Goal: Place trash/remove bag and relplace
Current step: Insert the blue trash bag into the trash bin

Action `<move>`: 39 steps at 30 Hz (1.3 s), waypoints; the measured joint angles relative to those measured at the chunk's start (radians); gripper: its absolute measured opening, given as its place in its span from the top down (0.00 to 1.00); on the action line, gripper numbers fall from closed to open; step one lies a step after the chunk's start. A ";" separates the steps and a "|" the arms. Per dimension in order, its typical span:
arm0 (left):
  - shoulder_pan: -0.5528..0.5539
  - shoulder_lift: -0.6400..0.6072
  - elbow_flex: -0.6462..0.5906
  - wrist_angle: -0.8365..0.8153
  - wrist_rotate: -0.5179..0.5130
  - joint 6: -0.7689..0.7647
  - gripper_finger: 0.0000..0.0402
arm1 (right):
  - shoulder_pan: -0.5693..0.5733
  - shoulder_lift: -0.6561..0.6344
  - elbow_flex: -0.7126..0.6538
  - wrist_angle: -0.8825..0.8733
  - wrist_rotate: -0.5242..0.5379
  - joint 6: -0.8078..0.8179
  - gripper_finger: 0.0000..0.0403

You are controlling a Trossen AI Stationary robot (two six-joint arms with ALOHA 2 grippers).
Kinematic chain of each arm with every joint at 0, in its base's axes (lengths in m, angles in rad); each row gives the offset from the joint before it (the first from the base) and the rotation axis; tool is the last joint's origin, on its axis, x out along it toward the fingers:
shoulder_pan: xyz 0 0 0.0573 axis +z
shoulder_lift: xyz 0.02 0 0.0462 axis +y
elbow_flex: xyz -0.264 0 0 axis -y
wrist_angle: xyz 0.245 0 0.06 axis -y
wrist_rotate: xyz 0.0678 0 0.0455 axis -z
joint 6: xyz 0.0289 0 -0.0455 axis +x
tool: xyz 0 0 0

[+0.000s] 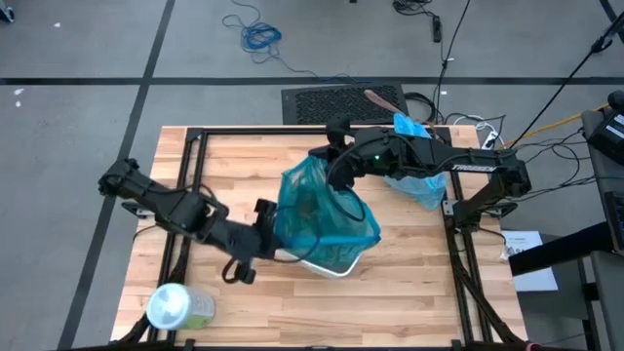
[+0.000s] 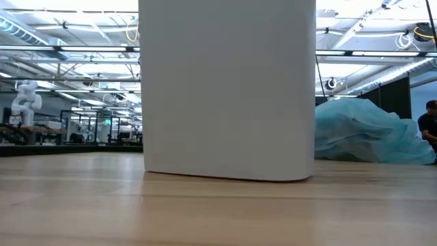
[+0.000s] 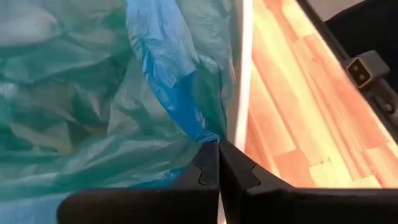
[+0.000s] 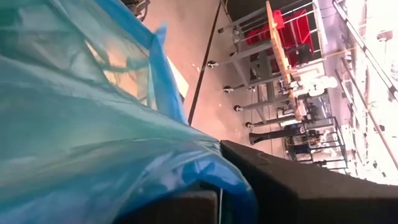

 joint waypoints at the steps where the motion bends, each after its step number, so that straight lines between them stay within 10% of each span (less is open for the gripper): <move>1: -0.016 0.000 -0.005 -0.005 -0.024 -0.021 1.00 | 0.000 0.000 0.000 -0.004 -0.002 0.003 1.00; 25: -0.163 -0.002 0.125 -0.035 -0.186 -0.060 1.00 | 0.006 0.000 0.000 0.008 -0.011 0.026 1.00; 39: -0.348 0.023 0.148 -0.167 -0.271 -0.416 1.00 | 0.010 0.007 0.000 0.011 -0.113 0.071 1.00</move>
